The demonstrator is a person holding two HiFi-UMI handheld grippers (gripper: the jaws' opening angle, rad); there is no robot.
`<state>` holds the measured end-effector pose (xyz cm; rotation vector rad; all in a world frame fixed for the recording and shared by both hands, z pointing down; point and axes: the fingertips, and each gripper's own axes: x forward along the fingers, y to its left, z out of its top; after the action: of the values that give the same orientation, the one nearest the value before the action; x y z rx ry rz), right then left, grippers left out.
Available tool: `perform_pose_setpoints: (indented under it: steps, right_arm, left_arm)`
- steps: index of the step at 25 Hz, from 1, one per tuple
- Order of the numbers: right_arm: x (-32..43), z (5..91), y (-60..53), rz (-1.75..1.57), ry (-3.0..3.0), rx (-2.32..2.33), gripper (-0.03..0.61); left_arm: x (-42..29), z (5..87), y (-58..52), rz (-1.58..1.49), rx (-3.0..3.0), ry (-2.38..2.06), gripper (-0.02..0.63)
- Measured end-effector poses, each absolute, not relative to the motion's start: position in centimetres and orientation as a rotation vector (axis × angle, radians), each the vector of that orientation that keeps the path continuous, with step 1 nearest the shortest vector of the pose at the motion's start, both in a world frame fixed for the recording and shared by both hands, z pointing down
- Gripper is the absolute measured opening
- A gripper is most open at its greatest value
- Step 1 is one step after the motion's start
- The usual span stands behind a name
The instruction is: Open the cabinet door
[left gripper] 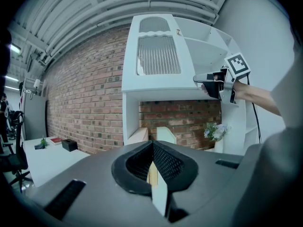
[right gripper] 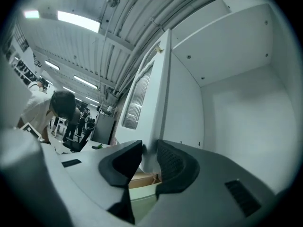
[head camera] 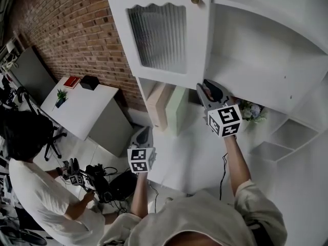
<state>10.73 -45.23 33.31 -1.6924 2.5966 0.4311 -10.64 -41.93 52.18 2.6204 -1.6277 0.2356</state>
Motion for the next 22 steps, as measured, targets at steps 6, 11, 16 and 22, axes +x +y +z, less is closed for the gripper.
perform_pose_setpoints:
  steps: [6,11,16,22]
  right_arm:
    - [10.3,33.0,-44.0,0.429,2.596,-1.657,0.109]
    - [9.7,33.0,-43.0,0.438,2.598,-1.654,0.106]
    - [9.3,33.1,-42.2,0.443,2.596,-1.639,0.101]
    - [8.1,32.9,-40.2,0.453,2.603,-1.608,0.098]
  left_arm:
    - [-10.7,51.4,-41.3,0.231,2.621,-1.642,0.026]
    - [-12.1,51.4,-40.4,0.239,2.592,-1.683,0.026]
    - [-13.4,51.6,-39.4,0.244,2.552,-1.733,0.026]
    - [-15.4,51.2,-37.7,0.239,2.51,-1.796,0.026]
